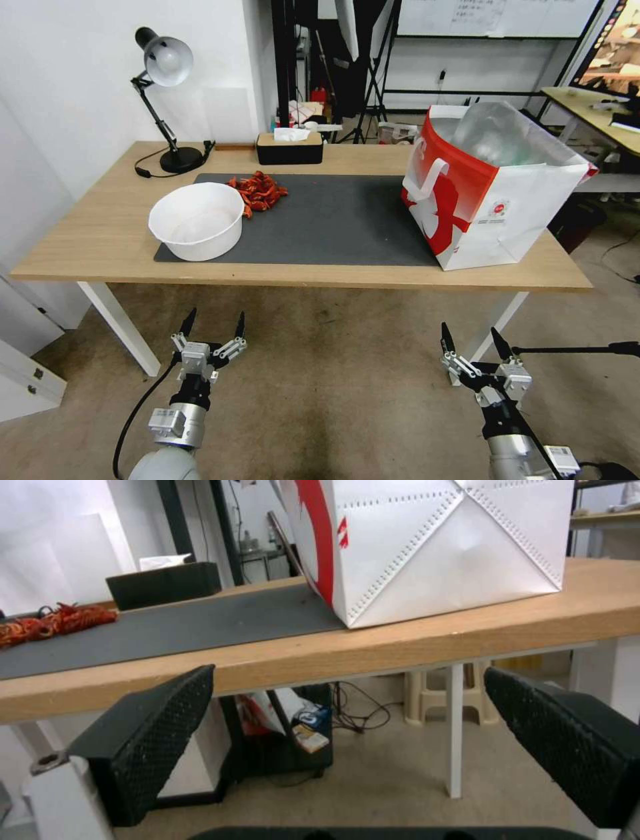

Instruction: Close the takeout container lid, then place the container into the takeout bag.

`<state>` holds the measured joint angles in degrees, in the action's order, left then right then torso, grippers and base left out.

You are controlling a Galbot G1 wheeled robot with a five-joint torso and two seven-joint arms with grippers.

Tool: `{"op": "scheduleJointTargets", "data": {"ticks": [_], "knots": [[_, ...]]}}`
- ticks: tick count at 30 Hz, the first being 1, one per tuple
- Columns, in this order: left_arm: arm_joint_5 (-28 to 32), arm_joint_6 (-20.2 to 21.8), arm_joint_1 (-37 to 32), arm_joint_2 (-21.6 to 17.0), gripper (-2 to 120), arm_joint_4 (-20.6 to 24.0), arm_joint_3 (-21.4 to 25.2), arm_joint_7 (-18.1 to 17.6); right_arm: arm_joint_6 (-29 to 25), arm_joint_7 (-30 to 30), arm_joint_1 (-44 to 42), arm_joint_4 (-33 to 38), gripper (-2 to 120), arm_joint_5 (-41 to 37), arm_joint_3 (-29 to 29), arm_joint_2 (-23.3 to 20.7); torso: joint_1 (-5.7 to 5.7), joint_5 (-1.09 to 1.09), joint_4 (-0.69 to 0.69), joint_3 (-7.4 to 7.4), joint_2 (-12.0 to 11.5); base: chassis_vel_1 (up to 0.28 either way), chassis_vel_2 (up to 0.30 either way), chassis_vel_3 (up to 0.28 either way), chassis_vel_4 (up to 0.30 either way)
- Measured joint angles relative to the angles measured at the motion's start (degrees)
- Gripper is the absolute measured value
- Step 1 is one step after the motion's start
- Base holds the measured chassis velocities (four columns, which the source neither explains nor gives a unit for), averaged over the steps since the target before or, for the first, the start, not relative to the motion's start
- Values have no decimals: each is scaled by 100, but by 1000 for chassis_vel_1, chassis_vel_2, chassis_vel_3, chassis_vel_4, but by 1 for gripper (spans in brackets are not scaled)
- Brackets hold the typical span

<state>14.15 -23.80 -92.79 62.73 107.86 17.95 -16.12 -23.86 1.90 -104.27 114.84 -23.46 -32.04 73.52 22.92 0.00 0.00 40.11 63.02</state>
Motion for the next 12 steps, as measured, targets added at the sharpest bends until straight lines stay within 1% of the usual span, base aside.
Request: {"op": "scheduleJointTargets", "data": {"ticks": [12], "knots": [[2,5,0,-3,100,1,0,0,16,2,6,9,100,-11,-4,-7,0,0,0,0,0,0,0,0,0]]}}
